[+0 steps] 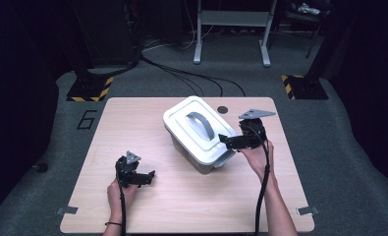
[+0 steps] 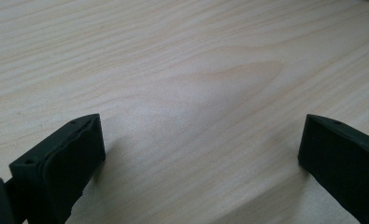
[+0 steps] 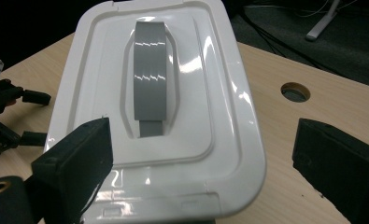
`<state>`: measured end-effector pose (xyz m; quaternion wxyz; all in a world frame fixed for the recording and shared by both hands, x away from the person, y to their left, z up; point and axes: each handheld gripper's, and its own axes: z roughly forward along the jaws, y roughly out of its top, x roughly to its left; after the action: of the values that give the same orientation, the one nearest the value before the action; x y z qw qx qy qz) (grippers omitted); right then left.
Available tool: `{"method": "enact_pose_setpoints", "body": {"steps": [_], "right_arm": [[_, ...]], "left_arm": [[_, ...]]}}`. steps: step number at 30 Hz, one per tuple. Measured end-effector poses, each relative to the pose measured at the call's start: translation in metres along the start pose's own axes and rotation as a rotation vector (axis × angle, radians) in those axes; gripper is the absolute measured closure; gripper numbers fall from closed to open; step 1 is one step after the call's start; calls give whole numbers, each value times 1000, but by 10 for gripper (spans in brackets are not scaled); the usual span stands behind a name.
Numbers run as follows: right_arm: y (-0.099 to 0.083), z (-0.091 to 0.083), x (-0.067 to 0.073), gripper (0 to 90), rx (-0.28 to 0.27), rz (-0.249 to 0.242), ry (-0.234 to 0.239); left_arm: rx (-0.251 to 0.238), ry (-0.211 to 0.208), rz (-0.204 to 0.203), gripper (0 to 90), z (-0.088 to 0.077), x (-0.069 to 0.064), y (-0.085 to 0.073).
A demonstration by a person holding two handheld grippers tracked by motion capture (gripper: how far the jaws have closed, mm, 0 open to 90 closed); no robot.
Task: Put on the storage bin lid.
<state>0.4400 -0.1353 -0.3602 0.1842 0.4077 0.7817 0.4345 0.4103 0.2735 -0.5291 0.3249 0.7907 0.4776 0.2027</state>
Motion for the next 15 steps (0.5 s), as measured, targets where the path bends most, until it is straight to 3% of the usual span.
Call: {"method": "enact_pose_setpoints", "body": {"steps": [7,15], "right_arm": [[-17,-21,-9,20,1,6,-38],[-44,-33,-19,9,34,14,-86]], "left_arm": [[0,0,0,3,0,0,0],[0,0,0,3,0,0,0]]}}
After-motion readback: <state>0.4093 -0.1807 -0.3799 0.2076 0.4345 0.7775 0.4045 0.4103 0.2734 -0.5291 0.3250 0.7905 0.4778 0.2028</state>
